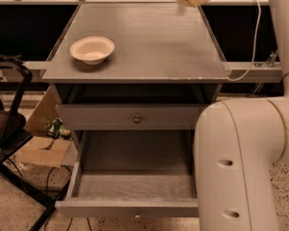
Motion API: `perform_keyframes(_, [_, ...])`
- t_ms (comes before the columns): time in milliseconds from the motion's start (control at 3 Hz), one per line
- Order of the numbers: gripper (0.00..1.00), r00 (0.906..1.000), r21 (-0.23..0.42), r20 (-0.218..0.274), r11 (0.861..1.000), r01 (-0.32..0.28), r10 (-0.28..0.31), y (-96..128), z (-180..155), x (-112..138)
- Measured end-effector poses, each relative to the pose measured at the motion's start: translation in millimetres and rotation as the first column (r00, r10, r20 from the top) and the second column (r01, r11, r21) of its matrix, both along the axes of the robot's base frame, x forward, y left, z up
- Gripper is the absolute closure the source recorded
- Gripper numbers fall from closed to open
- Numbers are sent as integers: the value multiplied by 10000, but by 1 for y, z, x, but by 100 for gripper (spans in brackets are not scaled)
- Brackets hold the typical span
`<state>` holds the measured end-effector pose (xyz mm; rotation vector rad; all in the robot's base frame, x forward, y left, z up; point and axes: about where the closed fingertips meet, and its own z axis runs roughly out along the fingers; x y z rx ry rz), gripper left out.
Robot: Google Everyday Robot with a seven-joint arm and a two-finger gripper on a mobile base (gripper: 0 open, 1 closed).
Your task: Place sponge into middle drawer
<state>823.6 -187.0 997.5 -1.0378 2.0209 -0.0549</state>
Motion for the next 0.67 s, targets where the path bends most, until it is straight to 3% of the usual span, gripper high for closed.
perform_keyframes(667, [100,9898,-309,658,9913,1283,-1260,-75,62,-45])
